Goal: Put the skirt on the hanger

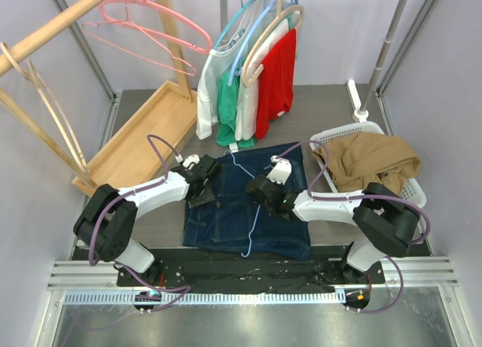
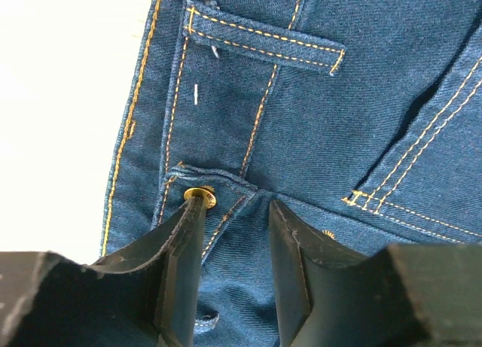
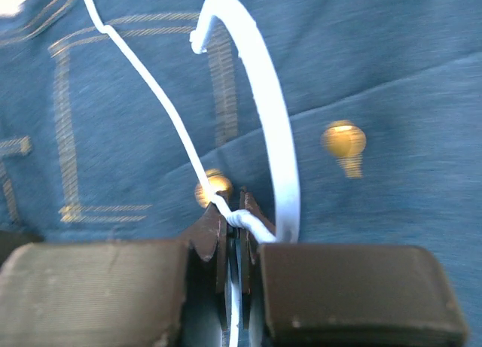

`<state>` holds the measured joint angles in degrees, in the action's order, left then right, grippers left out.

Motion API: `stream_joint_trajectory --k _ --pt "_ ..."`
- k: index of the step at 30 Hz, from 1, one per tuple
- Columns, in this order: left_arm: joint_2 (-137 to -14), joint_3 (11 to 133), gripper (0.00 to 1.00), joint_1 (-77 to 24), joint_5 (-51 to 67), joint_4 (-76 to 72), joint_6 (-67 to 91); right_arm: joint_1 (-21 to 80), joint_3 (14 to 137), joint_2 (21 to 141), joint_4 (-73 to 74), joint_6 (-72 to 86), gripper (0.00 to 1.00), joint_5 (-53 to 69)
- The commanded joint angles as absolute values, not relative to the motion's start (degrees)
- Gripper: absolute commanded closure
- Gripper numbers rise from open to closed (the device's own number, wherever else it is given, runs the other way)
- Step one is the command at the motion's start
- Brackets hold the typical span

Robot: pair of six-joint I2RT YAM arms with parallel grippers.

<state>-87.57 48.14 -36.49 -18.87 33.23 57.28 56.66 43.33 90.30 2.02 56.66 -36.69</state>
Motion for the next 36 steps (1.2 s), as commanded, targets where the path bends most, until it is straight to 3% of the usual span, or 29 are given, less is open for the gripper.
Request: stream_joint_trajectory --k 1,15,23,36 --pt "-91.41 43.77 0.60 -35.07 -19.42 31.38 57.30 53.44 40.43 86.94 18.09 56.95 0.99 -46.14" --pt "-90.00 45.79 0.60 -34.98 -15.57 29.62 56.43 51.24 44.98 82.61 16.78 48.08 0.99 -42.80" --pt "-89.47 46.14 0.63 -34.98 -13.27 28.21 56.51 54.31 53.35 88.41 25.22 60.98 0.99 -46.14" --pt "-86.92 44.74 0.67 -35.07 -12.39 28.74 55.28 53.88 50.45 88.33 32.34 76.20 0.99 -51.07"
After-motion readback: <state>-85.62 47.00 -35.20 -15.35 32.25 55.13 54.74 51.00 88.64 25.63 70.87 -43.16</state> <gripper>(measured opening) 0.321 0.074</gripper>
